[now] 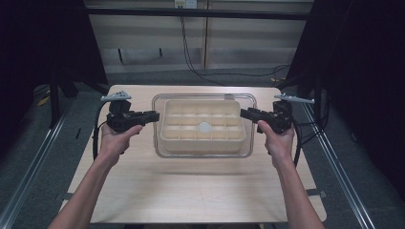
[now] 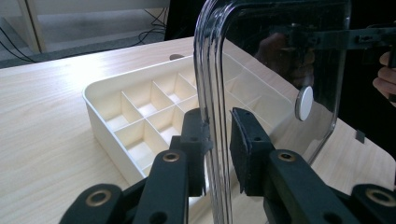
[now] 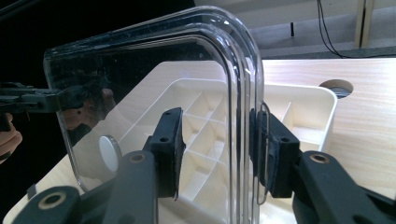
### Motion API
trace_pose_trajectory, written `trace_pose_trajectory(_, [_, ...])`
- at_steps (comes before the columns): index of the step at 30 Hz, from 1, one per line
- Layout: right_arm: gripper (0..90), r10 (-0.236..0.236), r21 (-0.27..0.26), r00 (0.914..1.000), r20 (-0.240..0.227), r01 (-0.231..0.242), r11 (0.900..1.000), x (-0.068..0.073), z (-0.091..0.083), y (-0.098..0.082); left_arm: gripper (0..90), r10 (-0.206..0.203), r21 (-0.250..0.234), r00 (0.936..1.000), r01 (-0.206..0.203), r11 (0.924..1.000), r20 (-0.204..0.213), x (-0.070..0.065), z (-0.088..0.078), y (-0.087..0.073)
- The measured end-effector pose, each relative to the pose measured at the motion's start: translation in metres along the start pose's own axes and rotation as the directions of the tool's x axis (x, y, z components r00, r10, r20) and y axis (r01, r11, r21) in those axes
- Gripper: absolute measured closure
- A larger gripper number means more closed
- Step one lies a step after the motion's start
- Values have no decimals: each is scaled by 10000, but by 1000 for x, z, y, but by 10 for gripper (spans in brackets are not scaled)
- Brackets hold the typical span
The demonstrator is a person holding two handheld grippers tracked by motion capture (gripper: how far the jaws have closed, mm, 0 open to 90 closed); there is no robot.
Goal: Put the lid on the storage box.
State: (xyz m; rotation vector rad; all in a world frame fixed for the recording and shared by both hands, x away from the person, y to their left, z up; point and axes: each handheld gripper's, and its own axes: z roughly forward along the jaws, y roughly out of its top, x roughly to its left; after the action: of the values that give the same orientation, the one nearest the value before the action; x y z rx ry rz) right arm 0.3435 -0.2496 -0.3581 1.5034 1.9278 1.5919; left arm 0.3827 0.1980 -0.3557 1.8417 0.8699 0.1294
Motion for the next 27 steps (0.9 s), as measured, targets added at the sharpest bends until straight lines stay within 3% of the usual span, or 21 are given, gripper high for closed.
trace_pose_trajectory(13, [560, 11, -165, 9998, 177, -8, 9999, -5, 15, 15, 755, -279, 61, 9995, 280, 9996, -134, 14, 8, 9])
trace_pose_trajectory(21, [560, 24, -256, 9996, 274, -17, 9997, -5, 21, 29, 752, -488, -149, 9984, 484, 9987, -299, 20, 11, 23])
trace_pose_trajectory(27, [560, 242, -246, 9996, 132, -239, 9994, -11, 27, 34, 749, -178, 33, 9989, 179, 9998, -431, 22, 12, 33])
